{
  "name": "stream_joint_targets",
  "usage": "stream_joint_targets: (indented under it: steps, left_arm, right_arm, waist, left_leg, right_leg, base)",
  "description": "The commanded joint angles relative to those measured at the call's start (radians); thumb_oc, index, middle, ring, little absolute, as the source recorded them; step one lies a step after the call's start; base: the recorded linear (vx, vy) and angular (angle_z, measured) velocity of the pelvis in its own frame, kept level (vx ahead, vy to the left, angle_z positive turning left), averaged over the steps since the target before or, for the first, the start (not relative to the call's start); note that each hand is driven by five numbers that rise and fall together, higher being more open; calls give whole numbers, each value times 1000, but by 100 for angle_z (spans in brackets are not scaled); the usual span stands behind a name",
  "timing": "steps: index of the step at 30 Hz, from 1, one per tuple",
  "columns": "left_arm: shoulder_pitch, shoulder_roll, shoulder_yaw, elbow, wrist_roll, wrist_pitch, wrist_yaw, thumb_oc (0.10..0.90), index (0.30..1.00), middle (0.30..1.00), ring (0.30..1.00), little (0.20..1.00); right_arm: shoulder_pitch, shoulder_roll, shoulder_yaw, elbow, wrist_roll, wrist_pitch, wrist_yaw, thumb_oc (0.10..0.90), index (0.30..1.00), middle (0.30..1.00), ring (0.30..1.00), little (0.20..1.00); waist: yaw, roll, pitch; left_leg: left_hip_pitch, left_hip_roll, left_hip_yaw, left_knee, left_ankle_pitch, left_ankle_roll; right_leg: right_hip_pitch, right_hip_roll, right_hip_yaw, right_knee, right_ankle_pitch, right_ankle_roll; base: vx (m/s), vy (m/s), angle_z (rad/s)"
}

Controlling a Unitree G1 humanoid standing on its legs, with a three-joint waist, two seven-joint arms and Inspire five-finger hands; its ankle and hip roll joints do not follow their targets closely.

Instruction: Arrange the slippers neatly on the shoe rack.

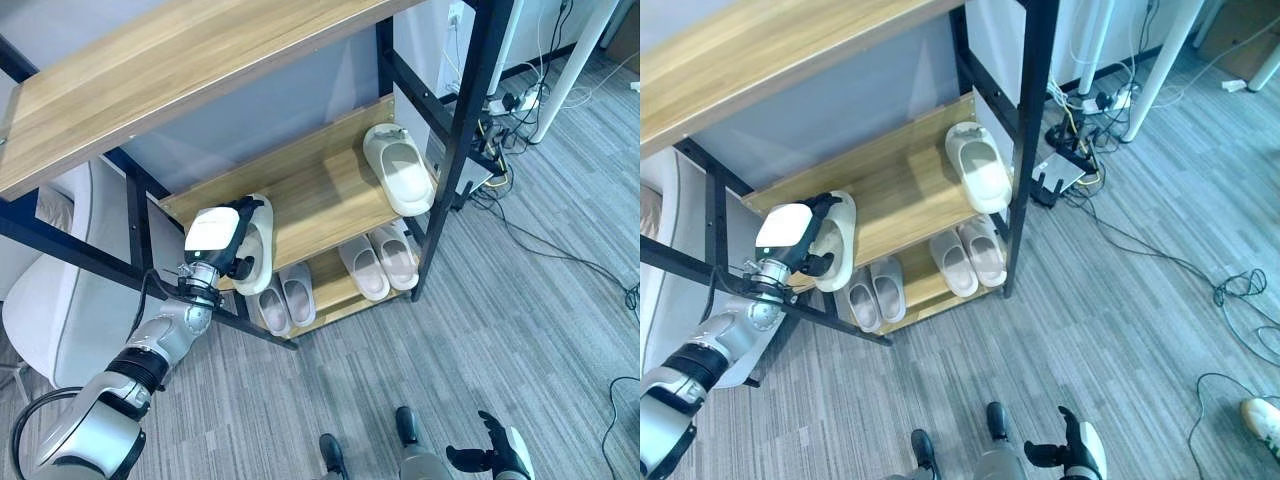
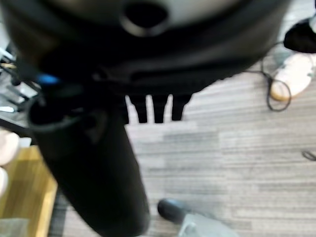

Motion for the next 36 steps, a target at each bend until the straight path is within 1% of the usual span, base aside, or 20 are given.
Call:
stream_joint_targets:
  steps: [1,8,16,18,19,20,21,25,28,31,33,34,36]
  left_arm:
    - [-255,49,60,105,-93,-1,100,800,900,900,900,900]
    - [-363,61,16,139,-91,9,112,800,900,900,900,900]
    - [-406,68,6,132,-72,21,129,800,900,900,900,900]
    - [-422,64,-7,166,-64,34,132,800,900,900,900,900]
    - [-450,47,-31,238,-53,56,131,800,900,900,900,900]
    - [-463,41,-44,265,-43,67,124,800,900,900,900,900]
    - [-475,28,-58,309,-45,68,107,400,300,300,300,300]
    - [-485,17,-79,361,-35,72,98,400,300,300,300,300]
    - [-470,-18,-101,394,-4,76,82,400,300,300,300,300]
    - [-461,-45,-110,400,23,82,97,400,300,300,300,300]
    - [-455,-66,-129,384,57,83,106,400,300,300,300,300]
    - [-447,-85,-149,341,93,80,106,400,300,300,300,300]
    - [-446,-89,-156,313,104,77,101,400,300,300,300,300]
  right_arm:
    - [20,-27,-10,-45,-1,-37,-22,800,900,900,900,900]
    - [21,-27,-1,-61,-1,-44,-25,800,900,900,900,900]
    - [28,-28,5,-68,-2,-51,-21,800,900,900,900,900]
    - [20,-32,10,-64,-3,-53,-20,800,900,900,900,900]
    - [13,-33,16,-59,1,-55,-23,800,900,900,900,900]
    - [10,-36,17,-58,3,-57,-23,800,900,900,900,900]
    - [10,-37,19,-58,5,-57,-25,800,900,900,900,900]
    - [11,-38,17,-59,9,-61,-28,800,900,900,900,900]
    - [10,-42,22,-60,8,-64,-30,800,900,900,900,900]
    - [9,-42,26,-60,6,-68,-35,800,900,900,900,900]
    - [7,-45,32,-65,3,-74,-40,800,900,900,900,900]
    - [7,-46,35,-64,-4,-76,-46,800,900,900,900,900]
    - [8,-45,33,-63,-5,-76,-47,800,900,900,900,900]
  waist:
    - [-17,-27,-15]
    - [-18,-40,-9]
    - [-17,-54,-5]
    - [-18,-56,-4]
    - [-18,-59,0]
    - [-19,-58,0]
    - [-19,-59,4]
    - [-22,-60,4]
    - [-28,-62,10]
    - [-30,-64,15]
    - [-34,-65,19]
    - [-35,-67,22]
    - [-35,-67,22]
  left_leg:
    - [-16,-34,5,2,-57,-10]
    - [-64,-31,11,2,-48,-12]
    - [-80,-27,14,2,-48,-12]
    - [-84,-27,16,2,-48,-13]
    - [-90,-25,17,2,-46,-14]
    - [-92,-24,18,2,-45,-14]
    - [-94,-22,20,2,-45,-15]
    - [-97,-20,24,2,-45,-15]
    - [-95,-18,28,2,-47,-15]
    - [-89,-17,29,2,-53,-15]
    - [-93,-17,30,2,-50,-15]
    - [-92,-17,29,2,-51,-15]
    - [-90,-16,30,2,-52,-16]
  right_leg:
    - [-30,-58,-1,52,-91,88]
    - [-75,-58,4,42,-71,92]
    - [-97,-58,8,49,-69,91]
    - [-103,-57,10,49,-66,91]
    - [-108,-55,11,48,-64,91]
    - [-110,-55,10,46,-62,93]
    - [-112,-55,10,44,-60,94]
    - [-117,-54,12,44,-60,93]
    - [-120,-54,15,48,-63,92]
    - [-117,-53,18,50,-69,92]
    - [-123,-54,20,52,-67,91]
    - [-122,-52,22,54,-68,91]
    - [-120,-52,22,53,-69,91]
  base:
    - [2,0,-5]
    - [1,-3,-2]
    - [3,-4,-4]
    - [0,0,0]
    - [0,0,0]
    - [0,0,0]
    - [0,0,0]
    - [1,-4,-4]
    - [5,0,-9]
    - [0,1,-6]
    - [-12,0,-2]
    - [0,0,0]
    - [0,0,0]
